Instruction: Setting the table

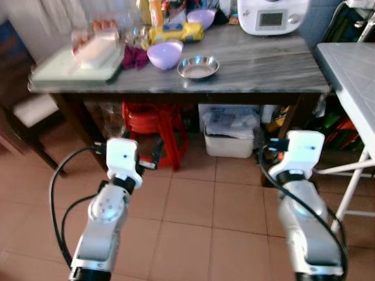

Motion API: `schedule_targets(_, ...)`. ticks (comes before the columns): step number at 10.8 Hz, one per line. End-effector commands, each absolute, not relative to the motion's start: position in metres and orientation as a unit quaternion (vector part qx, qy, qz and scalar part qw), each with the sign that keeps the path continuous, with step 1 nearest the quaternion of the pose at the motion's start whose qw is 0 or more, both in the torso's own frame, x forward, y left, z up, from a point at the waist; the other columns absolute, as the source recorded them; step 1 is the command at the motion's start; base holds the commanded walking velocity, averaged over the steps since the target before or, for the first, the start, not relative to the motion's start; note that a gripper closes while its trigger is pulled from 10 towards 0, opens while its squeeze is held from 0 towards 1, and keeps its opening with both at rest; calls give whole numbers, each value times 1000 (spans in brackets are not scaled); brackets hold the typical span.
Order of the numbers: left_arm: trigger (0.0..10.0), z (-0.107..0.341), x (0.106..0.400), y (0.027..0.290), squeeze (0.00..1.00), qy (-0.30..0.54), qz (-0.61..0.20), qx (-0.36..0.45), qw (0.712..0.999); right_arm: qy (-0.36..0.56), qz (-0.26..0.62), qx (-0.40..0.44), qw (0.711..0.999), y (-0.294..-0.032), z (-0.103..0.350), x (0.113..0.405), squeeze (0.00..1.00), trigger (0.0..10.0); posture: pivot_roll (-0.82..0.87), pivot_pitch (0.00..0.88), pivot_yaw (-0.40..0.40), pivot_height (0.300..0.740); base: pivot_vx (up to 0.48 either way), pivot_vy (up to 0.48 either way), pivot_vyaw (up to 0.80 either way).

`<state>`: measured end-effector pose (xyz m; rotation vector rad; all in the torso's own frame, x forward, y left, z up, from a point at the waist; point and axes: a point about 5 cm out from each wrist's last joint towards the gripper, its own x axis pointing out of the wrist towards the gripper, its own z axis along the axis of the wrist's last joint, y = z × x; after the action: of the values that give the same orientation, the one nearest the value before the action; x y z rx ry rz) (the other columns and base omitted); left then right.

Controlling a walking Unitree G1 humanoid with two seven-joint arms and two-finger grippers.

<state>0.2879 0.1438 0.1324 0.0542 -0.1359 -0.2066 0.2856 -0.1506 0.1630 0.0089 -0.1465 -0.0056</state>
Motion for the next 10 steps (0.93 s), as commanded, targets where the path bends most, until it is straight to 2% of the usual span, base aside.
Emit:
schedule_targets(1,10000,133,288,144,0,-67,-105,25,992,-72,4,1,997,-150,164,284,0,10000,-167,97,99,740,0,-326,0)
schedule_targets(3,10000,134,288,143,0,-67,-108,24,992,-67,24,10,997,-145,165,284,0,10000,-167,100,99,740,0,-324,0)
schedule_targets(4,10000,134,287,143,0,-67,-111,23,991,-74,26,-18,997,-144,165,284,0,10000,-167,100,99,740,0,-334,0)
schedule_targets(5,10000,134,287,143,0,-66,-112,23,991,-85,49,12,995,-139,165,283,0,10000,-167,102,100,740,0,-330,0)
schedule_targets(6,10000,134,287,143,0,-66,-112,22,991,-75,28,-10,997,-144,163,283,0,10000,-168,102,100,740,0,-364,0)
schedule_targets(10,10000,135,288,141,0,-66,-118,19,991,-72,26,7,997,-146,165,281,0,10000,-170,104,101,740,0,-366,0)
